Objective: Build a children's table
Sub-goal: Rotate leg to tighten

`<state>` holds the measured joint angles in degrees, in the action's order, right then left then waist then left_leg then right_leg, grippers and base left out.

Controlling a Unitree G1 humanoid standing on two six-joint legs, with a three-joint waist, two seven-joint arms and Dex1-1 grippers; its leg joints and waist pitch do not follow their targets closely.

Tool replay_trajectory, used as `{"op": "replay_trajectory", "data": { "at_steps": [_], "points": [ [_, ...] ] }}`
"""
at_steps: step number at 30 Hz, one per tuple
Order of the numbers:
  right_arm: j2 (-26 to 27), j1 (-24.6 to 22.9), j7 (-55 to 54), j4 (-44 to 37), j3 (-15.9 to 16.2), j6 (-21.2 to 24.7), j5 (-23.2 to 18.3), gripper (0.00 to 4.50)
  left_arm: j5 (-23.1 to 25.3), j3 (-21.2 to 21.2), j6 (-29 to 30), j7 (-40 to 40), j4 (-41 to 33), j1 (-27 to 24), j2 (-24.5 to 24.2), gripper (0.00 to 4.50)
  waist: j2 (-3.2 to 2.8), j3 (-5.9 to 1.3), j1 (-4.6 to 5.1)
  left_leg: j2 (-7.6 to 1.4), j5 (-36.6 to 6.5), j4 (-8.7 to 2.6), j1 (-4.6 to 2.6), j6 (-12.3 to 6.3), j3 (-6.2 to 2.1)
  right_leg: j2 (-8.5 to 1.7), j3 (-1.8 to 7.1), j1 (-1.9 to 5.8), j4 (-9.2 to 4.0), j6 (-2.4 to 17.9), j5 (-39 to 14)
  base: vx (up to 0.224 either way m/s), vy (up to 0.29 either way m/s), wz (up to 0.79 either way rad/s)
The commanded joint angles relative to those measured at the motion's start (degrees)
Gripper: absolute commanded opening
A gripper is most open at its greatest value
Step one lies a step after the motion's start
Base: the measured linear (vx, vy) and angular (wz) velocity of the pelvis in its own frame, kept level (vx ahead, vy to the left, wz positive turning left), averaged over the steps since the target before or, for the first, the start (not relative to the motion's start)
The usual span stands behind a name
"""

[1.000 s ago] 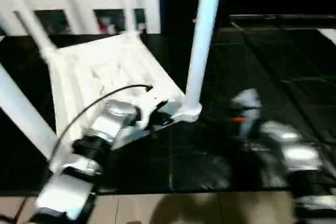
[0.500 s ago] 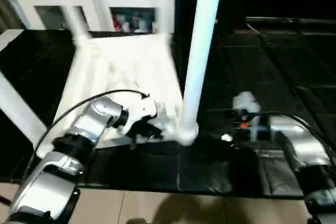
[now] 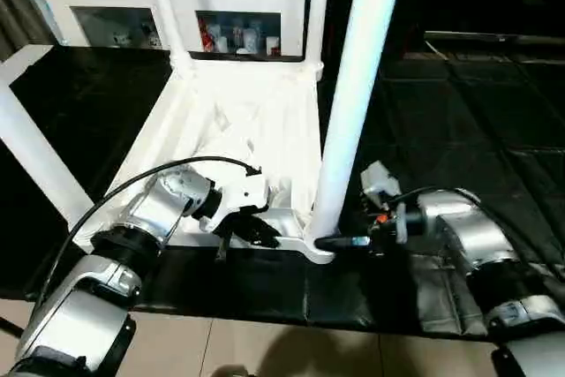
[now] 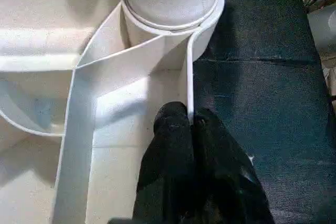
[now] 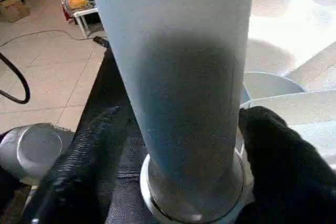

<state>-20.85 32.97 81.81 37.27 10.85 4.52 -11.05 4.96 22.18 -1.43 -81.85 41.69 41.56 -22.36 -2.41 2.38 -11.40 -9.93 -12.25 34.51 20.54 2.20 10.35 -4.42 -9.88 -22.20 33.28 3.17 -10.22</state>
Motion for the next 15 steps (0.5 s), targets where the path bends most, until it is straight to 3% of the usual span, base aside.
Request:
{"op": "replay_trajectory", "data": {
  "at_steps": [1,15],
  "points": [
    [0.3,1.7,0.8,1.0,0.4,-0.9,0.3,3.17,1.0,1.9,-1.3,-1.7,-0.6,0.8,0.6,0.0,0.44,-4.36,0.59,-5.35,-2.0,-3.4,-0.56,-5.56,-1.82,-6.91,5.13,3.06,-2.95,6.5,-9.6,0.0,0.0,0.0],
    [2.1,2.4,1.5,3.6,0.5,-1.6,-0.1,2.16,1.6,1.7,-1.6,-0.2,0.6,1.0,0.9,0.0,0.42,-4.38,0.59,-5.37,-2.3,-3.36,-0.56,-5.34,-1.82,-6.93,5.17,3.02,-2.87,6.7,-9.6,0.0,0.0,0.0]
  ]
}}
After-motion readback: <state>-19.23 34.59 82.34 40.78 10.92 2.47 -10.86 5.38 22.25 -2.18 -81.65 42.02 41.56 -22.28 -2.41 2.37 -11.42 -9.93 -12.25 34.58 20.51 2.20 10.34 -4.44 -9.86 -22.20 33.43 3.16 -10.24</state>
